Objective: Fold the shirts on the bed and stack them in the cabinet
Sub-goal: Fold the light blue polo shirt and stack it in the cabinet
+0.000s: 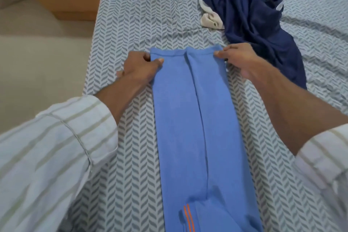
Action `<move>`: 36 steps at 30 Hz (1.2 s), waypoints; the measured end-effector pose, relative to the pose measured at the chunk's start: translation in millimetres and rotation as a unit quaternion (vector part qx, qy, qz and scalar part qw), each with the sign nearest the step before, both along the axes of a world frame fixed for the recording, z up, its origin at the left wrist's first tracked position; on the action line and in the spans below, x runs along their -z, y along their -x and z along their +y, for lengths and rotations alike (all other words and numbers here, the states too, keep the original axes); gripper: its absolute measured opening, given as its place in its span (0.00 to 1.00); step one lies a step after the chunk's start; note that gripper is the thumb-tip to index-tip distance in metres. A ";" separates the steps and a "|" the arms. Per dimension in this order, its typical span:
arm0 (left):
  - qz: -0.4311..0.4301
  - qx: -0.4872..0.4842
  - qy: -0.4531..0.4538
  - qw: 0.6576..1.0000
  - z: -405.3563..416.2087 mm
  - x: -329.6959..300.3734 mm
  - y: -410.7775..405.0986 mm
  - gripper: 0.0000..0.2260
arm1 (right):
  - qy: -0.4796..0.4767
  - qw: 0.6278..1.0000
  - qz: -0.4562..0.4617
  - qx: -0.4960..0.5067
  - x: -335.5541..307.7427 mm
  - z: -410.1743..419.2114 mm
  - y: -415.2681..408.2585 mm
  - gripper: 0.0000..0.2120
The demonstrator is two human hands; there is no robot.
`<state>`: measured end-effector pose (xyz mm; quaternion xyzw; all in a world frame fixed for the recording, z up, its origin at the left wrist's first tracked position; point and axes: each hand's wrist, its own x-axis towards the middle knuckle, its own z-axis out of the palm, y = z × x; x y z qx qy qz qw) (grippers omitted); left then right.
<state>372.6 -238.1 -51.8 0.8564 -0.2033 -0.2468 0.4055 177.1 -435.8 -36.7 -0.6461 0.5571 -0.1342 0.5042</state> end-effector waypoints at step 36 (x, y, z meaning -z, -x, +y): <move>-0.017 0.191 0.082 0.978 120.6 -52.7 64.4 0.17 | 0.169 0.969 -0.003 -0.181 -53.9 104.9 145.7 0.16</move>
